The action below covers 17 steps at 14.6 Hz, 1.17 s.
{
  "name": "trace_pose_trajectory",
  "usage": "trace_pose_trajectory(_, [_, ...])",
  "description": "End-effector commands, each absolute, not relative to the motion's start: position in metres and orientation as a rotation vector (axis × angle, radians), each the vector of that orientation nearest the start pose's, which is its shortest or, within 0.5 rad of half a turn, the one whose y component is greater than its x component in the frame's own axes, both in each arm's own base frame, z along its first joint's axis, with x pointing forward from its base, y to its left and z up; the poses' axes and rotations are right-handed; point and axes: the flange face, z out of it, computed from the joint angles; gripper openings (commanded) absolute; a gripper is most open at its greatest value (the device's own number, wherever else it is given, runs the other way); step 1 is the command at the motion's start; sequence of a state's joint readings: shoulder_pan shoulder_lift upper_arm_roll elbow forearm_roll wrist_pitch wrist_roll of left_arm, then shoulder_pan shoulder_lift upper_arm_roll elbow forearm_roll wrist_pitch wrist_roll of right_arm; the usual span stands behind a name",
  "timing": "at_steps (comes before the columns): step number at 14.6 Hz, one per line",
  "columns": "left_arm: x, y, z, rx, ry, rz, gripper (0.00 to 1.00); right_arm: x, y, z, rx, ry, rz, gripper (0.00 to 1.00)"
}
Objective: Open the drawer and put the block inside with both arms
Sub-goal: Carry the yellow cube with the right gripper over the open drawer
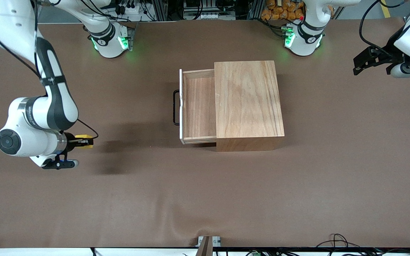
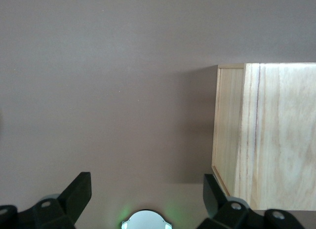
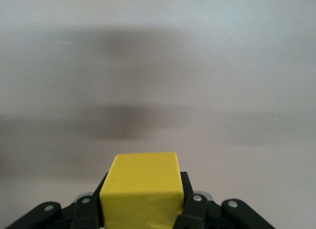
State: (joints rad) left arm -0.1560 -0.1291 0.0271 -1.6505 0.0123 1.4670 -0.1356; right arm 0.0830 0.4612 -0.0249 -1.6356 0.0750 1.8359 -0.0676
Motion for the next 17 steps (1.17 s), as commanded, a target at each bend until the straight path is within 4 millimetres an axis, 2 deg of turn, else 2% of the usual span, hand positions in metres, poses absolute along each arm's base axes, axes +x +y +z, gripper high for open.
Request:
trace_pose_trajectory(1, [0.497,-0.060,0.648,-3.128,0.014,0.058,1.00,0.649,0.102,0.383,-3.013,-0.285,0.407,0.00])
trace_pose_trajectory(3, [0.498,-0.061,0.648,-3.128,0.016,0.056,1.00,0.641,0.143,0.396,-2.963,-0.325,0.427,0.00])
trace_pose_trajectory(5, [0.499,-0.060,0.646,-3.127,0.014,0.063,1.00,0.632,0.176,0.404,-2.952,-0.231,0.435,0.00])
trace_pose_trajectory(8, [0.505,-0.060,0.644,-3.127,0.011,0.048,1.00,0.606,0.248,0.405,-2.971,-0.229,0.477,0.00])
trace_pose_trajectory(10, [0.505,-0.059,0.649,-3.129,0.011,0.029,1.00,0.581,0.306,0.407,-2.975,-0.117,0.501,0.00])
trace_pose_trajectory(12, [0.506,-0.057,0.652,-3.129,0.004,0.017,1.00,0.567,0.346,0.408,-2.975,-0.143,0.426,0.00])
trace_pose_trajectory(14, [0.507,-0.056,0.655,-3.127,0.001,0.002,1.00,0.555,0.377,0.404,-2.969,-0.184,0.366,0.00])
trace_pose_trajectory(17, [0.516,-0.057,0.650,-3.118,0.001,-0.004,1.00,0.539,0.408,0.404,-2.969,-0.176,0.325,0.00])
